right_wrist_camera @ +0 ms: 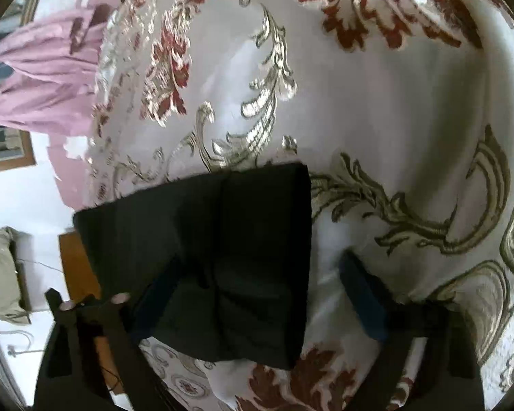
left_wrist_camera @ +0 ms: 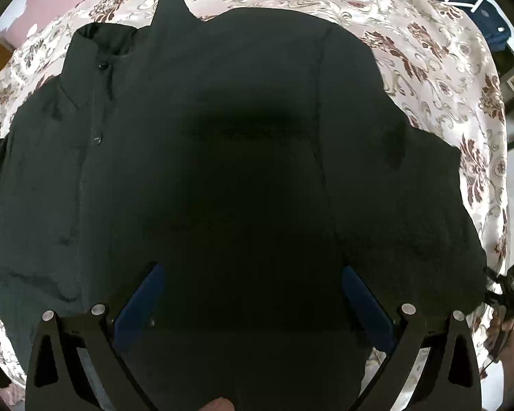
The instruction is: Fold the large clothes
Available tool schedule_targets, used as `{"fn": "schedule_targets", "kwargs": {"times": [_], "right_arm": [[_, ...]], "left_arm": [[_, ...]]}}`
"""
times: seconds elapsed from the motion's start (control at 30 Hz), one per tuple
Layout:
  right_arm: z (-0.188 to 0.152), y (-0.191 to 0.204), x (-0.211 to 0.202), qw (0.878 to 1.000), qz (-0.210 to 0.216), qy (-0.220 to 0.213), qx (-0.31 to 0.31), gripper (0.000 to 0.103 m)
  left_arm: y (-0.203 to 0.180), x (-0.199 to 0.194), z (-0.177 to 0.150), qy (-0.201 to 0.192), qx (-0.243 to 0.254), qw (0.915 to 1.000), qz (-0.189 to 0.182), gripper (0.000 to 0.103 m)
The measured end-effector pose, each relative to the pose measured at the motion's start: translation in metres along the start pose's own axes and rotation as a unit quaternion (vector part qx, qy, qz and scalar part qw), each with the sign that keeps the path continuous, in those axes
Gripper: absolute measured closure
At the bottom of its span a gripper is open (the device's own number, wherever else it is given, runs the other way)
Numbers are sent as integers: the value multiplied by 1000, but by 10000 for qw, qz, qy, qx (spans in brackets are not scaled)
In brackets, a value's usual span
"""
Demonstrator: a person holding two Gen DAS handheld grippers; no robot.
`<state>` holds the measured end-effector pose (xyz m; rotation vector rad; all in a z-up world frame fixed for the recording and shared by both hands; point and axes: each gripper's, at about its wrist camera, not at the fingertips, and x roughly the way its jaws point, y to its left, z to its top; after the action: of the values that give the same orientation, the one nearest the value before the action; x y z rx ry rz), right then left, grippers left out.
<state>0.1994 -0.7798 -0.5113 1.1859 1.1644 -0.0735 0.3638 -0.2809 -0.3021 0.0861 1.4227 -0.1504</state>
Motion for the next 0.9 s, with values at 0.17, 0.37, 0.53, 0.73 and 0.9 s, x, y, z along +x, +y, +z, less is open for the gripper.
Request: {"fn": "schedule_targets", "kwargs": {"times": [0.17,0.37,0.53,0.73,0.9], "right_arm": [[2,25,8,9988,336,182,-322,61],[-3,43,-27,9902,1267,-255,-533,91],[-12,87,-48,9854,1383,-417,-906,95],[-5,110,-66,9893,627,-385,-1258,97],[5,116,-101,9890,461,-532,-1302,98]], "left_arm": [[3,15,18,-130,-119,9998,130,0],[3,24,41,-338,-193,9985,397,0],[2,44,49,-150,-308,9983,476,0],[2,58,51,-43,-290,9985,453,0],[-5,60,56,-120,18,9971,749,0]]}}
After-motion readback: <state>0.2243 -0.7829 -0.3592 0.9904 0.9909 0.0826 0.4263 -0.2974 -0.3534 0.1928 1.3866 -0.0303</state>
